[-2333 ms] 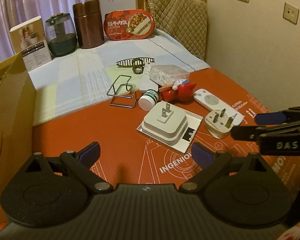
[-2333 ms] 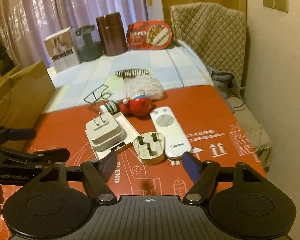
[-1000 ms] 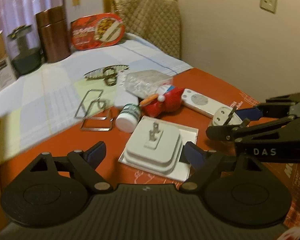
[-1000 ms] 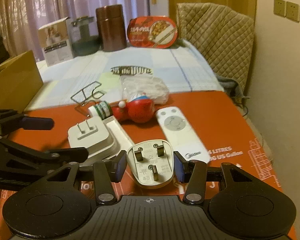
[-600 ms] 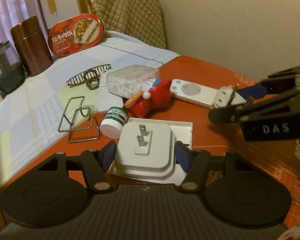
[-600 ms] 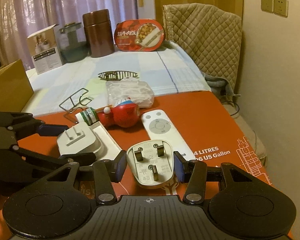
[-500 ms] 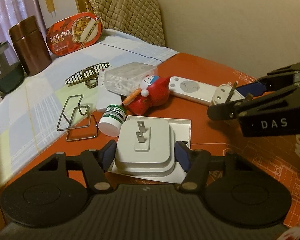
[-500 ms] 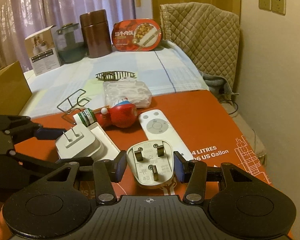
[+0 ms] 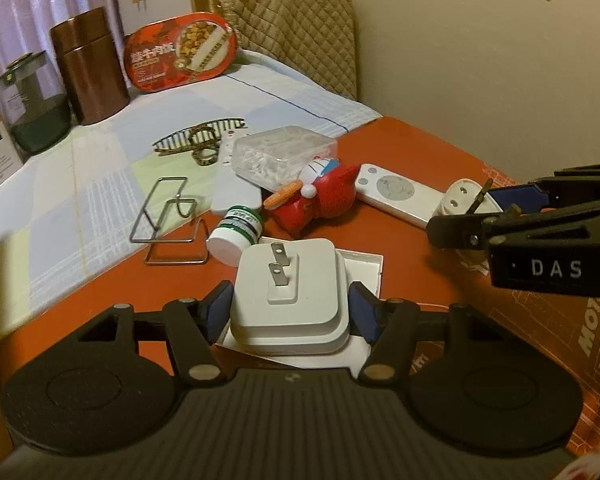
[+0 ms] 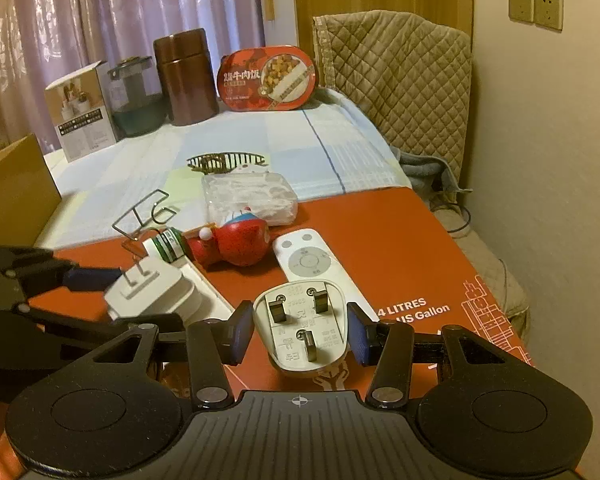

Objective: Organize rigid objects
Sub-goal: 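Lift both held plugs and carry them over the cardboard box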

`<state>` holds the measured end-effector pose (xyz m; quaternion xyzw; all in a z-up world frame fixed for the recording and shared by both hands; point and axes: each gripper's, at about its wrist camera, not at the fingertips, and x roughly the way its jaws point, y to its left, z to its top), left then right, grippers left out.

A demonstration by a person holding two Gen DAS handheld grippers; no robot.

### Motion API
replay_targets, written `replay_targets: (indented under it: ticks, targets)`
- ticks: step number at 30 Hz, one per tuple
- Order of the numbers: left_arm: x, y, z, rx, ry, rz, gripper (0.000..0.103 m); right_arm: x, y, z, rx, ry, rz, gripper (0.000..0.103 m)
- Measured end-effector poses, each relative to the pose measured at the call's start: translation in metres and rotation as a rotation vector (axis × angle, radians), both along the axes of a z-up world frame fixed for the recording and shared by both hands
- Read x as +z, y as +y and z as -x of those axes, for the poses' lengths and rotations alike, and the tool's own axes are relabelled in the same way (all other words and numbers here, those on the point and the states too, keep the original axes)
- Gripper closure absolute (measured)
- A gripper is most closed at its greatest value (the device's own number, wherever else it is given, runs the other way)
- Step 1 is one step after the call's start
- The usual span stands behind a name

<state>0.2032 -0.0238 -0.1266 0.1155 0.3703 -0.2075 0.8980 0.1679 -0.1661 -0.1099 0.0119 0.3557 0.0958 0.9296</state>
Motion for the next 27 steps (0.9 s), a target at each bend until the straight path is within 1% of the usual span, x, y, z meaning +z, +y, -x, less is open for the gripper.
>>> replay_targets:
  ticks: [9,14,18,21,24,27]
  targets:
    - [0.019,0.017,0.015,0.062,-0.006,0.038,0.045,0.016,0.009,0.006,0.011,-0.026,-0.005,0.058]
    - [0.039,0.033,0.027,0.112,-0.012,0.062,0.045,0.031,0.02,0.012,0.038,-0.036,-0.031,0.058]
    - [0.063,0.051,0.038,0.162,-0.029,0.086,0.045,0.049,0.028,0.02,0.06,-0.05,-0.053,0.058]
    - [0.087,0.069,0.047,0.197,-0.056,0.097,0.045,0.065,0.038,0.025,0.085,-0.053,-0.073,0.058]
    - [0.113,0.09,0.057,0.231,-0.088,0.097,0.045,0.083,0.056,0.031,0.137,-0.062,-0.098,0.057]
    - [0.139,0.12,0.069,0.272,-0.124,0.091,0.045,0.1,0.083,0.037,0.201,-0.073,-0.135,0.058]
